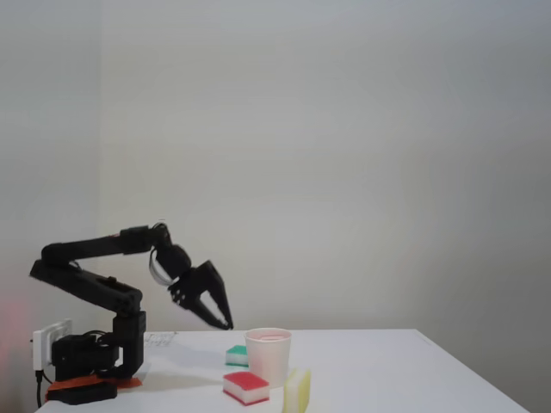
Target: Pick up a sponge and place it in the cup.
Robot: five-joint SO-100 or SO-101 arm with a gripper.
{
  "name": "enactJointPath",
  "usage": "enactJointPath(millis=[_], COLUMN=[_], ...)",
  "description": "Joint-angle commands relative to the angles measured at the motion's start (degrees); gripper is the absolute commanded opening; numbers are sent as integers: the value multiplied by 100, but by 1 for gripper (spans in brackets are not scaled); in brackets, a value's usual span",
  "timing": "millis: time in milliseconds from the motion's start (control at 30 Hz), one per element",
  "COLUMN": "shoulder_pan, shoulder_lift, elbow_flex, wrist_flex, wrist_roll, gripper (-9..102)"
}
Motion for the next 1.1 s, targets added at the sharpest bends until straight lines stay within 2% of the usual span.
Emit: enactJointPath(millis=[0, 533, 733, 967, 1067], shoulder_pan=[-18, 387, 387, 308, 316], shoulder_lift=[659, 1986, 2153, 2900, 2909], elbow_flex=[554, 2188, 2188, 2188, 2188], wrist_flex=[-105, -123, 510, 1837, 2065], wrist_roll=[62, -308, -281, -185, -202], gripper=[0, 0, 0, 0, 0])
